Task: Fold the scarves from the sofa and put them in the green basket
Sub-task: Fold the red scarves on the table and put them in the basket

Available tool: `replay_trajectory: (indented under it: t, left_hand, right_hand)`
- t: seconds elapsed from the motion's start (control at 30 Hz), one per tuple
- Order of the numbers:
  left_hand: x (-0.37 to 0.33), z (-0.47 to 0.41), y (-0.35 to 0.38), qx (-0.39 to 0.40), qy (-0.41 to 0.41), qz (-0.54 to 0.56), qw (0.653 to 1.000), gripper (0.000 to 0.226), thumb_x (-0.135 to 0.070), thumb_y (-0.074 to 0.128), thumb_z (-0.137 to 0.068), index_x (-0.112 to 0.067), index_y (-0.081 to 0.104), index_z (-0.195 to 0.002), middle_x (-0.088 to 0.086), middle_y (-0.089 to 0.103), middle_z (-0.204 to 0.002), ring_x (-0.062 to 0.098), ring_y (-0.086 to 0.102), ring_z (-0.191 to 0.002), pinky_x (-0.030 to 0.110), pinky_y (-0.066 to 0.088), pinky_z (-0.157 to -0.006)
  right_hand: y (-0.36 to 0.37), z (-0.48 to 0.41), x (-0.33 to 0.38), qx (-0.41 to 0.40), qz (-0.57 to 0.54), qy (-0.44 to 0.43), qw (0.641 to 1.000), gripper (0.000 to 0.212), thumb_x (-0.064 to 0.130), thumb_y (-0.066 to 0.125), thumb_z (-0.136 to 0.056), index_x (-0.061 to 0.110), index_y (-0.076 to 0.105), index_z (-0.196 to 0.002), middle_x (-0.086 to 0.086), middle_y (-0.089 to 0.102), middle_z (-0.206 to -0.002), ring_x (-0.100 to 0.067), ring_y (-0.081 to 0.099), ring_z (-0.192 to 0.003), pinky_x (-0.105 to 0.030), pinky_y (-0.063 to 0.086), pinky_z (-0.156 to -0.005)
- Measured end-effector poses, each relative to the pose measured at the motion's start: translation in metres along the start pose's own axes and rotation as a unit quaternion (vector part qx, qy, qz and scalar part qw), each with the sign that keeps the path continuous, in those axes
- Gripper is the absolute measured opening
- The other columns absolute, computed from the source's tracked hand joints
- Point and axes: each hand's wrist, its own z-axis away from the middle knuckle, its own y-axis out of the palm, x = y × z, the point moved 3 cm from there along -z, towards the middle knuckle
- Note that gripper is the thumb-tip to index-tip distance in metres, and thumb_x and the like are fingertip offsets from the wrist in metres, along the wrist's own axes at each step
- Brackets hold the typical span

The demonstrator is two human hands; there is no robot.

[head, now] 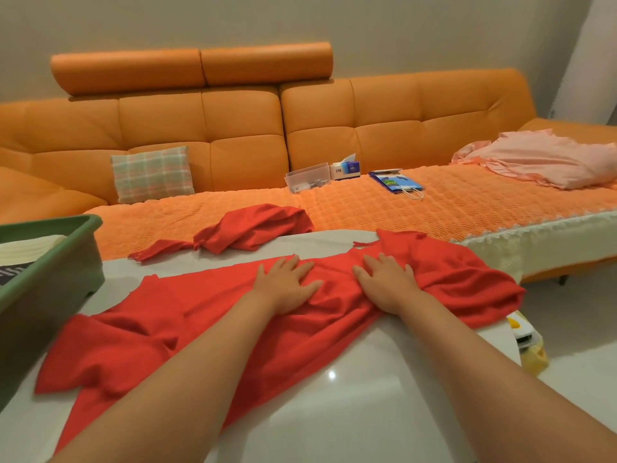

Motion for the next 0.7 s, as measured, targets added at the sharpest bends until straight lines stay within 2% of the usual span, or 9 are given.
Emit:
replay_trajectory:
  t: [0.07, 0.13, 0.2, 0.23, 0.3, 0.37, 0.5, 0.63, 0.7]
  left_hand:
    - [-0.003, -0.013, -0.001, 0.055, -0.031, -0.033, 0.997, 0.071, -0.073, 0.022, -0.093, -0.043, 0.007, -0.156, -0.002, -0.001, -0.166, 0.024, -0.002, -0.153, 0.059, -0.003, -0.118]
    - [-0.006, -0.025, -0.005, 0.058, -0.057, -0.041, 0.996, 0.07, -0.071, 0.019, -0.094, -0.041, 0.004, -0.156, 0.002, -0.002, -0.166, 0.03, -0.004, -0.152, 0.06, -0.006, -0.117]
    - [-0.011, -0.034, -0.009, 0.024, -0.078, -0.061, 0.995, 0.067, -0.063, 0.026, -0.097, -0.036, 0.01, -0.157, 0.007, 0.0, -0.166, 0.033, 0.0, -0.152, 0.059, -0.003, -0.117]
    - [-0.015, -0.035, -0.012, -0.018, -0.077, -0.073, 0.994, 0.064, -0.055, 0.034, -0.098, -0.033, 0.018, -0.156, 0.01, 0.007, -0.165, 0.033, 0.007, -0.151, 0.056, 0.005, -0.118]
    - [-0.031, -0.032, -0.017, -0.142, -0.028, -0.078, 0.986, 0.051, -0.033, 0.047, -0.095, -0.029, 0.041, -0.145, 0.008, 0.034, -0.154, 0.029, 0.032, -0.14, 0.046, 0.025, -0.112]
    - [-0.054, -0.022, -0.02, -0.229, 0.055, -0.039, 0.971, 0.035, -0.024, 0.048, -0.092, -0.027, 0.058, -0.125, 0.002, 0.055, -0.129, 0.026, 0.048, -0.12, 0.04, 0.036, -0.098]
    - [-0.082, 0.0, -0.009, -0.195, 0.12, 0.066, 0.971, 0.023, -0.044, 0.054, -0.09, -0.024, 0.056, -0.102, 0.001, 0.058, -0.105, 0.024, 0.057, -0.097, 0.036, 0.043, -0.079]
    - [-0.081, 0.015, 0.0, -0.104, 0.177, 0.2, 0.958, 0.045, -0.033, 0.059, -0.094, -0.019, 0.046, -0.135, 0.003, 0.051, -0.135, 0.02, 0.05, -0.124, 0.03, 0.036, -0.105]
    - [-0.075, 0.026, -0.006, -0.144, 0.2, 0.246, 0.937, 0.05, -0.021, 0.057, -0.095, -0.012, 0.042, -0.142, 0.004, 0.045, -0.142, 0.016, 0.042, -0.132, 0.025, 0.028, -0.112]
  right_hand:
    - [0.001, 0.0, 0.003, -0.036, -0.059, -0.045, 0.997, 0.058, 0.049, 0.037, -0.102, 0.021, 0.036, -0.153, -0.01, 0.023, -0.164, -0.021, 0.015, -0.152, -0.048, 0.006, -0.123]
    - [-0.006, 0.004, 0.003, -0.148, -0.079, -0.082, 0.983, 0.045, 0.039, 0.046, -0.1, 0.024, 0.052, -0.143, -0.004, 0.036, -0.159, -0.018, 0.021, -0.151, -0.05, 0.003, -0.123]
    - [-0.02, 0.011, 0.0, -0.282, -0.005, -0.035, 0.959, 0.038, 0.033, 0.05, -0.094, 0.029, 0.062, -0.131, -0.002, 0.042, -0.154, -0.023, 0.022, -0.15, -0.062, -0.004, -0.118]
    - [-0.027, 0.015, -0.005, -0.297, 0.026, 0.025, 0.954, 0.043, 0.034, 0.049, -0.091, 0.03, 0.059, -0.134, -0.005, 0.036, -0.157, -0.027, 0.017, -0.151, -0.068, -0.005, -0.114]
    - [-0.032, 0.019, -0.021, -0.201, 0.02, 0.181, 0.963, 0.062, 0.044, 0.044, -0.089, 0.028, 0.04, -0.148, -0.015, 0.015, -0.164, -0.036, 0.0, -0.152, -0.074, -0.006, -0.109]
    - [-0.026, 0.024, -0.033, -0.094, -0.002, 0.259, 0.961, 0.069, 0.051, 0.042, -0.088, 0.022, 0.036, -0.15, -0.021, 0.015, -0.162, -0.04, 0.006, -0.149, -0.07, 0.002, -0.111]
    - [-0.025, 0.029, -0.029, -0.163, -0.01, 0.107, 0.981, 0.031, 0.021, 0.051, -0.089, 0.016, 0.067, -0.116, -0.015, 0.059, -0.126, -0.036, 0.05, -0.124, -0.043, 0.039, -0.098]
    - [-0.035, 0.032, -0.01, -0.14, -0.288, 0.033, 0.947, 0.027, 0.006, 0.058, -0.081, 0.022, 0.074, -0.096, -0.005, 0.07, -0.093, -0.026, 0.064, -0.099, -0.028, 0.044, -0.074]
    - [-0.037, 0.033, -0.006, -0.143, -0.261, 0.011, 0.955, 0.032, 0.011, 0.06, -0.081, 0.023, 0.071, -0.108, -0.003, 0.069, -0.104, -0.025, 0.062, -0.103, -0.028, 0.045, -0.079]
